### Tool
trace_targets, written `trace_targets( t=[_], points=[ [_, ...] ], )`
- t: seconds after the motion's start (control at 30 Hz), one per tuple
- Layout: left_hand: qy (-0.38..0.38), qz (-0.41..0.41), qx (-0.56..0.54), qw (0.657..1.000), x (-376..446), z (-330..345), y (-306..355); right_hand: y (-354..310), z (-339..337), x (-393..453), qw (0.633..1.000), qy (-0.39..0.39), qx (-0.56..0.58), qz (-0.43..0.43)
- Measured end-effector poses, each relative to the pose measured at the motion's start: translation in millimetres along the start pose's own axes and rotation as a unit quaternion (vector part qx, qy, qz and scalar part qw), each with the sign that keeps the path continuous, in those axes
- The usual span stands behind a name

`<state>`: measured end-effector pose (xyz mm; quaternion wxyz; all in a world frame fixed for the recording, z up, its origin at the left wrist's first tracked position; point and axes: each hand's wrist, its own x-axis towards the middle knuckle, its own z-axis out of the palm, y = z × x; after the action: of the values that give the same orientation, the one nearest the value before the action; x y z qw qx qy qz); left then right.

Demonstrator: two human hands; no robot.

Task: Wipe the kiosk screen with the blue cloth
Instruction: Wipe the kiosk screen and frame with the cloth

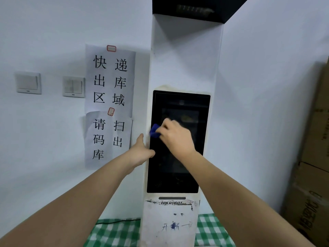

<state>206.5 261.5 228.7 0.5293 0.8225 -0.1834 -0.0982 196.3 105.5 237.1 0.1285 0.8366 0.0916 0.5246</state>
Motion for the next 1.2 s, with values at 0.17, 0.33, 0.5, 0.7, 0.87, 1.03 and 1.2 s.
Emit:
trace_targets(
  t=[0.17,0.33,0.5,0.7,0.87,1.03,1.2],
  points=[
    [-0.004,0.022,-0.004,1.000,-1.9,3.0,0.7,-10.2,-6.6,-0.9,0.965,0.066,0.099,0.232],
    [0.013,0.036,0.008,0.999,-2.0,11.1,0.1,-15.0,11.0,-29.9,0.999,0.005,0.018,0.029],
    [-0.004,0.023,0.003,1.000,4.2,7.8,0.3,8.1,-9.9,-2.1,0.976,0.051,0.076,0.196],
    [0.014,0.017,0.000,1.000,8.0,9.7,-3.5,-6.1,0.3,-27.5,0.987,0.002,0.078,0.141],
    [0.014,0.009,-0.005,1.000,9.8,7.3,-3.4,18.1,-5.8,-22.8,0.998,-0.014,0.017,0.055],
    [0.014,0.004,-0.002,1.000,9.3,6.7,-2.2,9.4,-11.2,-20.7,0.953,0.048,0.117,0.275],
    [0.021,-0.001,0.011,1.000,8.1,14.0,1.1,25.8,-3.1,-35.7,0.998,-0.025,-0.044,-0.042]
  ],
)
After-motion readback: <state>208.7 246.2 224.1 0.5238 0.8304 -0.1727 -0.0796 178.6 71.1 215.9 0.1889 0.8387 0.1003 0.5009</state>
